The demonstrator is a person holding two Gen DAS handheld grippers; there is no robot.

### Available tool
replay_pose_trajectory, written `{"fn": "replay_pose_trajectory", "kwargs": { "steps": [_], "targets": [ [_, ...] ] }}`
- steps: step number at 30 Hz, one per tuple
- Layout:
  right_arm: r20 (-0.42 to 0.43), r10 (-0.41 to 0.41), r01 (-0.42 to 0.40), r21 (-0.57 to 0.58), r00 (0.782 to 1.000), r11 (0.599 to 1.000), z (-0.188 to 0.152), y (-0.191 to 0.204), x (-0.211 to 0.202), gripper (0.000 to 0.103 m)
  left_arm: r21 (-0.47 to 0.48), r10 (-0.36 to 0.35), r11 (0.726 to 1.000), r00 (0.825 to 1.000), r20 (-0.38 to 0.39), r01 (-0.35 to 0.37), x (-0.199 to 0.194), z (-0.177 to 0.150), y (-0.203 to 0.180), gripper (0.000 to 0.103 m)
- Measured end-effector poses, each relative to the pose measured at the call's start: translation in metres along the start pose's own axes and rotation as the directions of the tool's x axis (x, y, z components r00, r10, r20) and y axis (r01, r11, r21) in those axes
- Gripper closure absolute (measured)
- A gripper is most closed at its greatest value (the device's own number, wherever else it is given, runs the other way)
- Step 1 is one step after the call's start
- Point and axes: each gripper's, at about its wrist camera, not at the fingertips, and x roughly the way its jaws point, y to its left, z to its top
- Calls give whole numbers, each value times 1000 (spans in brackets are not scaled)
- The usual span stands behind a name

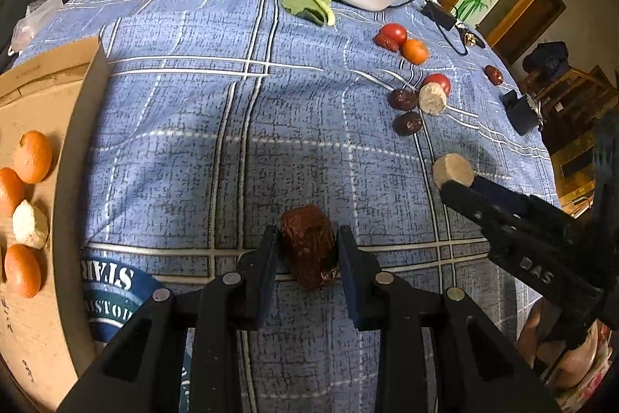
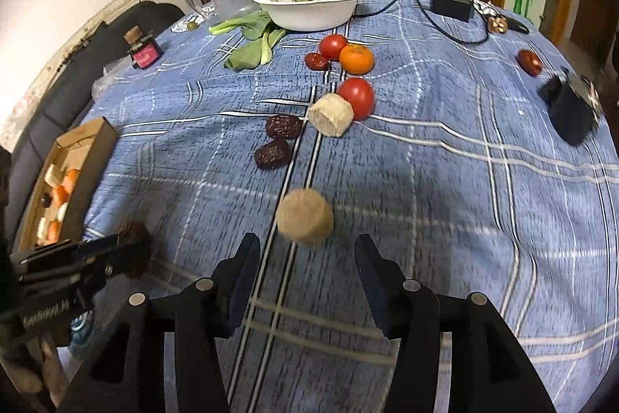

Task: Organize fruits
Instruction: 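Carry the date in the left tool and the bun in the right tool to the tray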

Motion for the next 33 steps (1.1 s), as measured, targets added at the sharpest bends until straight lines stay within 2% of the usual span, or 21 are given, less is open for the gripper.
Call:
{"fn": "replay_pose_trajectory", "kwargs": {
  "steps": [5, 7, 8, 9, 10, 15, 20, 26, 30, 33],
  "targets": [
    [1, -26, 26, -27, 1000, 999, 5, 6, 8, 49, 20, 5, 1000, 1000, 15, -5, 2, -1, -4, 70],
    [2, -40, 40, -39, 999, 998, 5, 8, 9, 59, 23, 7, 1000, 1000, 21, -7, 3, -1, -5, 70],
    [2, -47, 47, -46, 999, 998, 5, 9, 9, 68, 31, 14, 999, 1000, 25, -15, 3, -2, -6, 70],
    [1, -45, 45, -45, 999, 998, 5, 9, 9, 69, 38, 22, 999, 999, 25, -23, 3, -2, -7, 71],
    [0, -41, 41, -40, 999, 998, 5, 8, 9, 69, 45, 34, 998, 999, 27, -35, 3, -2, -8, 75],
    [-6, -15, 15, -3, 1000, 1000, -1, 6, 1, 69, 34, 18, 999, 999, 35, -19, -7, -4, -7, 74],
    [8, 33, -33, 23, 999, 999, -5, 16, -18, 69, -3, -6, 1000, 997, 72, 6, -37, -5, 6, 74],
    [41, 120, -119, -19, 992, 993, 1, 63, -44, 69, -99, 4, 995, 992, 130, 9, -87, -10, 55, 74],
    [43, 196, -192, -77, 980, 978, 8, 112, -57, 69, -183, 80, 982, 985, 153, -51, -117, -16, 109, 74],
    [27, 257, -252, -122, 966, 960, 6, 155, -61, 68, -262, 143, 959, 980, 139, -103, -132, -21, 160, 74]
  ]
}}
